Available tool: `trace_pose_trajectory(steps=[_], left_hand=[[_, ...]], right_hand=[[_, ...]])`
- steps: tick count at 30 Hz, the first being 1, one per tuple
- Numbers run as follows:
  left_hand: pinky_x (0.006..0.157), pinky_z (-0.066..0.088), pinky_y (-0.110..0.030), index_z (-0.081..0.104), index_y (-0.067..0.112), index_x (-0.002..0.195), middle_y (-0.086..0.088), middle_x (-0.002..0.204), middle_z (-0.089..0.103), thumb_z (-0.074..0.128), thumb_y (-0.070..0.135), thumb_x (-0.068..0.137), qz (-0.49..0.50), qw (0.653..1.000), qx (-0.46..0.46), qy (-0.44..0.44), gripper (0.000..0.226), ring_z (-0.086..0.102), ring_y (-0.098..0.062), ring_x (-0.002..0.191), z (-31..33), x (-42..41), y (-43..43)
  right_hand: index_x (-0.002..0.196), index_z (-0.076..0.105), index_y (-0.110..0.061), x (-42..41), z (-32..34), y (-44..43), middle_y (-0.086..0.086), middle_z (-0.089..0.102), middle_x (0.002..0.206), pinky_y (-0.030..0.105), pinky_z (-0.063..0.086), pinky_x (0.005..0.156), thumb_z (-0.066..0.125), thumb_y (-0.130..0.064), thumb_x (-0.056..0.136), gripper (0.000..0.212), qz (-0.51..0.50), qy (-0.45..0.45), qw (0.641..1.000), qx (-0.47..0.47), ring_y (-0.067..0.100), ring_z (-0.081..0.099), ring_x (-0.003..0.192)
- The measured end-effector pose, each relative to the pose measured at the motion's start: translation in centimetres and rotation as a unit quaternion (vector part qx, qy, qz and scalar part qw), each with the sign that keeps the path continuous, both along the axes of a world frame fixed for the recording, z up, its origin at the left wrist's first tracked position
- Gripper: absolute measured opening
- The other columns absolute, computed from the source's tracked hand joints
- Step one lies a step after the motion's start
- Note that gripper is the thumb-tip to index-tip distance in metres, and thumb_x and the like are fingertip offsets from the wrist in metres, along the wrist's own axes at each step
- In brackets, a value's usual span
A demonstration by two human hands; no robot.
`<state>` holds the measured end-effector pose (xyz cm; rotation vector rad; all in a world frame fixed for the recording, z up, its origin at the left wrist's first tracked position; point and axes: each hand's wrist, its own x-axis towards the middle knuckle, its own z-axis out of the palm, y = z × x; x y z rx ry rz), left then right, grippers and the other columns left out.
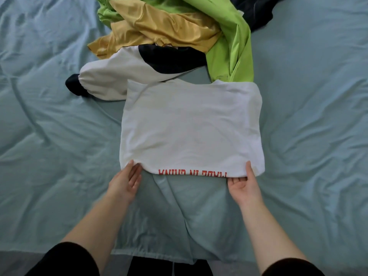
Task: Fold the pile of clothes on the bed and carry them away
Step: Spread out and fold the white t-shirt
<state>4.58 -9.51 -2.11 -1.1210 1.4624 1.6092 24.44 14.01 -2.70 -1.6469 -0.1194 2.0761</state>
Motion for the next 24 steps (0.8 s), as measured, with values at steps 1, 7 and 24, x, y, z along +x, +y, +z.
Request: trace_pose_trajectory(steps=[1,7,24], left_hand=[[0.070,0.048,-0.021,0.059,0.020,0.090,0.005,0.093,0.066,0.061,0.023,0.094,0.003,1.000,0.001,0.000,0.005,0.064,-0.005,0.080,0.1,-0.1,0.2],[0.081,0.054,-0.027,0.046,0.016,0.082,0.000,0.086,0.058,0.067,0.012,0.090,0.041,0.989,-0.099,0.102,0.022,0.058,-0.008,0.075,1.1,-0.4,0.1],[0.049,0.053,-0.013,0.060,-0.002,0.106,-0.006,0.074,0.066,0.062,0.002,0.090,-0.091,0.989,-0.114,0.018,0.017,0.062,-0.004,0.048,1.3,9.2,-10.1]], right_hand=[[0.107,0.066,-0.019,-0.1,0.1,0.4,0.002,0.075,0.101,0.036,0.055,0.081,0.069,-0.028,0.086,0.024,0.001,0.008,1.000,0.004,0.015,0.071,0.093],[0.097,0.063,-0.017,1.1,0.7,2.4,-0.001,0.075,0.071,0.032,0.059,0.075,0.064,-0.014,0.090,0.008,0.068,-0.047,0.997,0.006,0.012,0.072,0.065],[0.096,0.059,-0.012,13.7,1.9,-1.9,-0.001,0.074,0.070,0.026,0.059,0.055,0.058,-0.007,0.093,0.006,0.170,-0.156,0.973,-0.018,0.011,0.072,0.063]])
